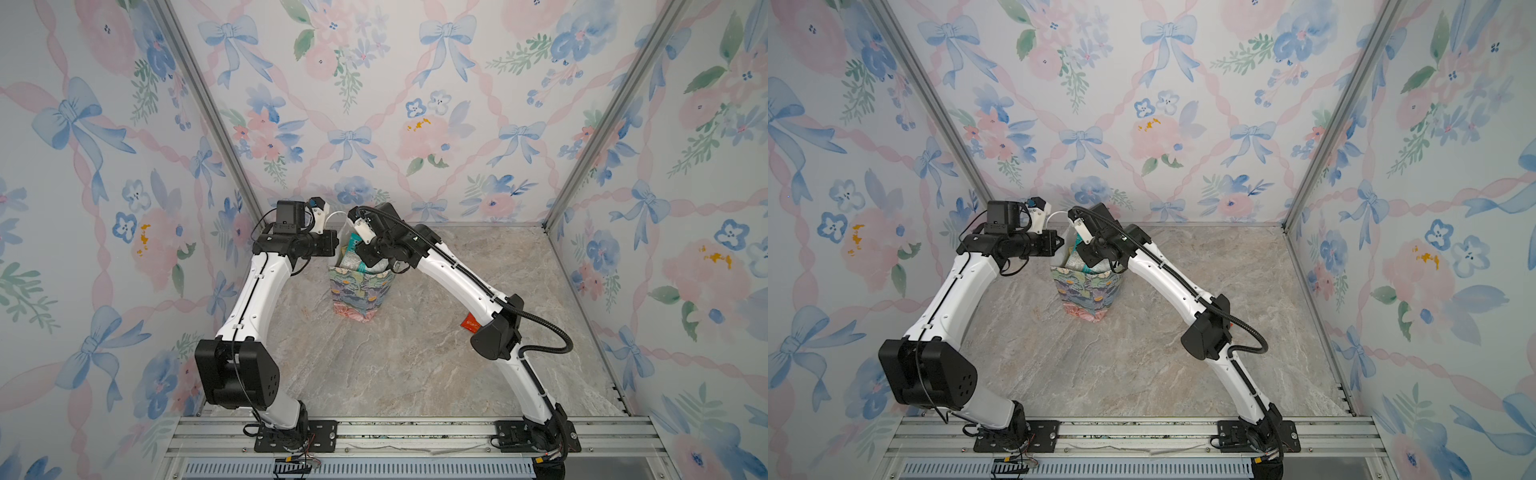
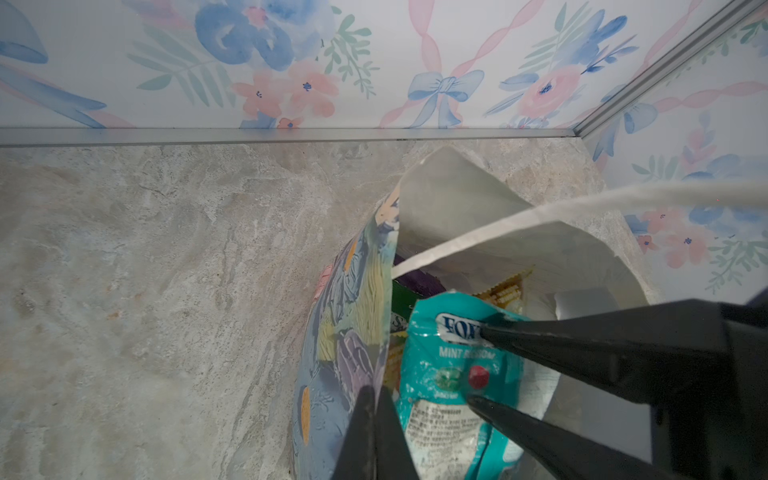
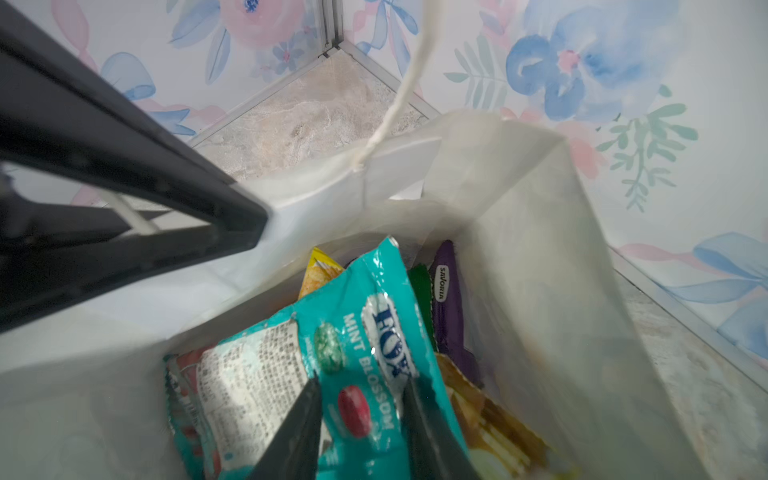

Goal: Place the snacks into the paper bag
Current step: 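Lower the teal FOX'S bag into the paper bag and open the right gripper, then raise the right gripper and move it down to the red packet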

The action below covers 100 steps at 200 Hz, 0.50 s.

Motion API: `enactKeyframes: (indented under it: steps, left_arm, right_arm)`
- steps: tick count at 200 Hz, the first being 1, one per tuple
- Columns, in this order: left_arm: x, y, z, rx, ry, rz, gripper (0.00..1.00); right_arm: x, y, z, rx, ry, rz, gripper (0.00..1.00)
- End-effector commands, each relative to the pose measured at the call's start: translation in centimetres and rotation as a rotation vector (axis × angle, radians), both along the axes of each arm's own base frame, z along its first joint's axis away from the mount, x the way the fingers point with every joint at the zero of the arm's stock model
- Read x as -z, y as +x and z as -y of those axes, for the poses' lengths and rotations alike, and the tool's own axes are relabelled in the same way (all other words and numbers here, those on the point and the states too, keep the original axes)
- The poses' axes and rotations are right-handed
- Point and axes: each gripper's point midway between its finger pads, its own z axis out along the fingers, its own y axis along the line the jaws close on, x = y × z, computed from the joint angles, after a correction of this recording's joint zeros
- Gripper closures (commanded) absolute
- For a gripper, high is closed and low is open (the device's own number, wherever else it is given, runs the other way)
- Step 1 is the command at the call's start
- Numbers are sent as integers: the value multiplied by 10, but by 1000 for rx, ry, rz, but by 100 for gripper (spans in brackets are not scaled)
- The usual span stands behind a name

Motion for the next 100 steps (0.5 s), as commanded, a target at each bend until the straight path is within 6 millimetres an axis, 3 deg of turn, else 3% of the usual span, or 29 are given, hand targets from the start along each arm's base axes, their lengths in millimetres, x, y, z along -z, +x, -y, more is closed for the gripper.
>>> enactKeyframes:
  steps: [1, 40, 59, 74, 100]
  left_arm:
    - [4, -7, -1, 13, 13, -13, 100]
    - [4, -7, -2, 10, 14, -13, 100]
    - [4, -7, -2, 11, 14, -14, 100]
    - [5, -7, -2, 9, 16, -14, 100]
    - [4, -7, -1, 11, 14, -14, 100]
  right_arm:
    - [13, 12, 0, 32, 34, -46, 65]
    - [42, 22, -5, 59, 25, -84, 65]
    - [46, 23, -4, 68, 30, -104, 63]
    - [34, 20, -5, 57, 53, -103, 61]
    - [-17, 11, 0, 36, 122, -48, 55]
